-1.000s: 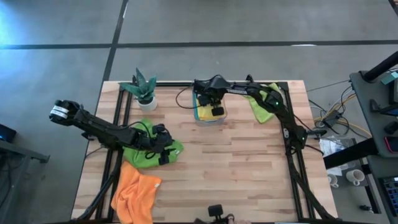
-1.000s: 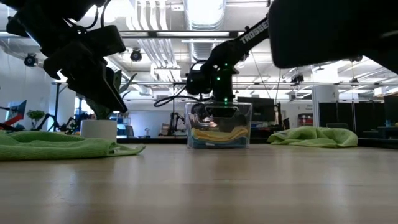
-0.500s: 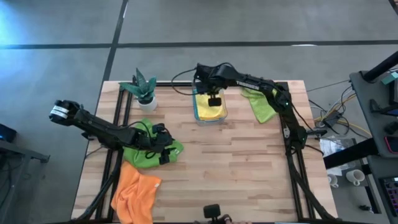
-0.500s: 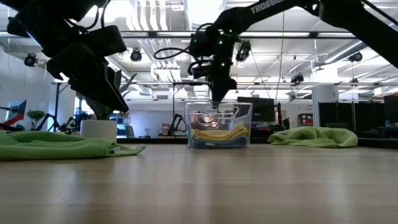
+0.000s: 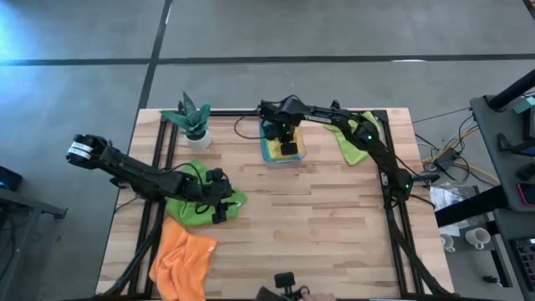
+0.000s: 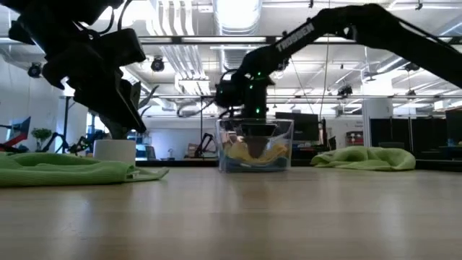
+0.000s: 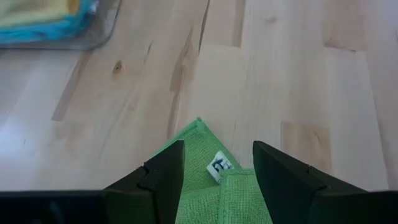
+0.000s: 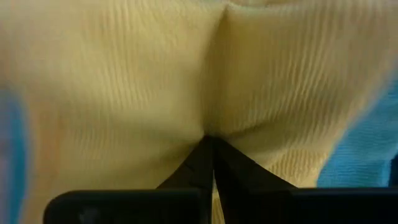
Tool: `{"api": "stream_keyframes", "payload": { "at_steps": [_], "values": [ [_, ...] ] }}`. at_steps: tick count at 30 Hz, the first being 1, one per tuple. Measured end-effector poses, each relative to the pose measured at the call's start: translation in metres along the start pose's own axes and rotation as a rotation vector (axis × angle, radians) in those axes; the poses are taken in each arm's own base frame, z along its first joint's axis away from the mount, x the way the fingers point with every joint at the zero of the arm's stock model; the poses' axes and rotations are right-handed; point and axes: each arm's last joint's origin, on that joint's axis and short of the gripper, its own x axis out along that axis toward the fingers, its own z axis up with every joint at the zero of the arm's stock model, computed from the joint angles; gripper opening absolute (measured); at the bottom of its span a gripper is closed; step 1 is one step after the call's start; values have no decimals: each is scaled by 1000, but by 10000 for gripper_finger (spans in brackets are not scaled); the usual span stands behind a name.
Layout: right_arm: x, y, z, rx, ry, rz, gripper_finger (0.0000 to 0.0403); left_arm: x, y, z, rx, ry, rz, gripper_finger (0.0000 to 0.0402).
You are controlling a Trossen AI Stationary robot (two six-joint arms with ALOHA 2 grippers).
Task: Fold microfiber towels
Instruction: Stack the yellow microfiber cloth on top on the blue microfiber cloth into the bin
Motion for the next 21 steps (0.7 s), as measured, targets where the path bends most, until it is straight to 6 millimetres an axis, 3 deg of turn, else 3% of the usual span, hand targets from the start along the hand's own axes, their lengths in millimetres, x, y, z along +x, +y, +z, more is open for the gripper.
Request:
{"api": "stream_keyframes", "payload": {
  "at_steps": [4, 13, 15, 21],
  "values": [
    [-24, -7, 7, 26, -8, -202, 8, 0, 0, 0, 3, -1, 4, 175],
    [-69, -8, 8, 33, -172, -147, 8, 0, 1, 0, 4, -8, 25, 175],
    [-71, -6, 8, 41, -202, -109, 8, 0, 1, 1, 4, -9, 24, 175],
    [-51, 2, 0, 60, -96, -8, 8, 0, 1, 1, 1, -9, 24, 175]
  ]
}}
